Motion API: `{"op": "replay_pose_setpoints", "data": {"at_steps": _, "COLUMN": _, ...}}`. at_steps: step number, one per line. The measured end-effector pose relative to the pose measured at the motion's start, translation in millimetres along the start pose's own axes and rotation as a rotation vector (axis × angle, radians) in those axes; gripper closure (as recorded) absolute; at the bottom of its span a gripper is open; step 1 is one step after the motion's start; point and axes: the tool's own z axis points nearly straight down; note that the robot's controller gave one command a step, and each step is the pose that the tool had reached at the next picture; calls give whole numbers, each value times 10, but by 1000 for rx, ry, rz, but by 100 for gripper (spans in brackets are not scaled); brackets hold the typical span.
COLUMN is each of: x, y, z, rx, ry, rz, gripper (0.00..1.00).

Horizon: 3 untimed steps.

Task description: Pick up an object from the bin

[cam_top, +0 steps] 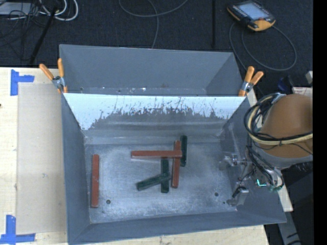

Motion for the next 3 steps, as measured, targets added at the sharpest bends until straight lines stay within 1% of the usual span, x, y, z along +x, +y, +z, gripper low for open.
{"op": "replay_pose_setpoints", "data": {"at_steps": 1, "x": -20, "y": 5, "z": -40, "rx": 1, "ry": -8, "rz": -4, "gripper": 0}}
{"op": "replay_pose_setpoints", "data": {"at_steps": 2, "x": -207, "y": 422, "z": 108, "rx": 4, "ry": -10, "rz": -256, "gripper": 0}}
{"op": "replay_pose_setpoints", "data": {"at_steps": 3, "x": -201, "y": 1310, "z": 406, "rx": 2, "ry": -7, "rz": -302, "gripper": 0}}
